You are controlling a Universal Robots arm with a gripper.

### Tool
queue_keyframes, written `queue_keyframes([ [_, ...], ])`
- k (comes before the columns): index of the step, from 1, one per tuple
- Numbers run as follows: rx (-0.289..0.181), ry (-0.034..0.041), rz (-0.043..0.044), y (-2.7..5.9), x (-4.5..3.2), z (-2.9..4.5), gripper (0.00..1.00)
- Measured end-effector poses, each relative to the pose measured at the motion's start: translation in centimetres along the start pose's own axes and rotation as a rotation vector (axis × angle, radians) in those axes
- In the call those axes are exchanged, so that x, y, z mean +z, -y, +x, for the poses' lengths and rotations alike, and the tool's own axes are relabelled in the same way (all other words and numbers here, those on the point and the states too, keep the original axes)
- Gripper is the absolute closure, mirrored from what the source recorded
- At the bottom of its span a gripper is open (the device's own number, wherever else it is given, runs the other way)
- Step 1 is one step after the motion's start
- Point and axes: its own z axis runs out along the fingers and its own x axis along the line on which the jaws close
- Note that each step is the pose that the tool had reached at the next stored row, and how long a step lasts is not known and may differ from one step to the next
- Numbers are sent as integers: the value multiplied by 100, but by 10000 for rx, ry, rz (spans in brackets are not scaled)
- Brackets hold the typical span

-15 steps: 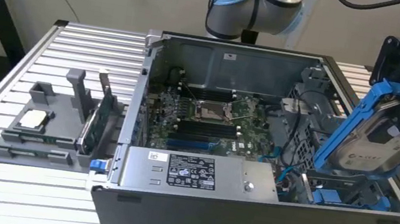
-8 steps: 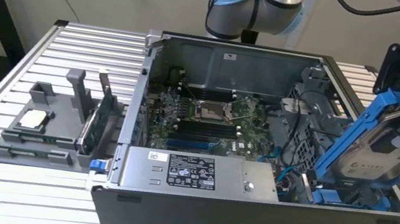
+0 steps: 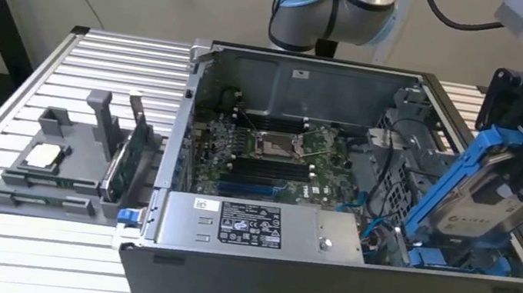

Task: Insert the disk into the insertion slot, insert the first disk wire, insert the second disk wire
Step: 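Insert the disk into the insertion slot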

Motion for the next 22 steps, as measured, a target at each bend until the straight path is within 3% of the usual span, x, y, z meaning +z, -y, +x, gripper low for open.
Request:
queue_keyframes([
  [14,-99,-4,1,46,155,-12,67],
  [22,-179,-3,0,54,289,-12,67],
])
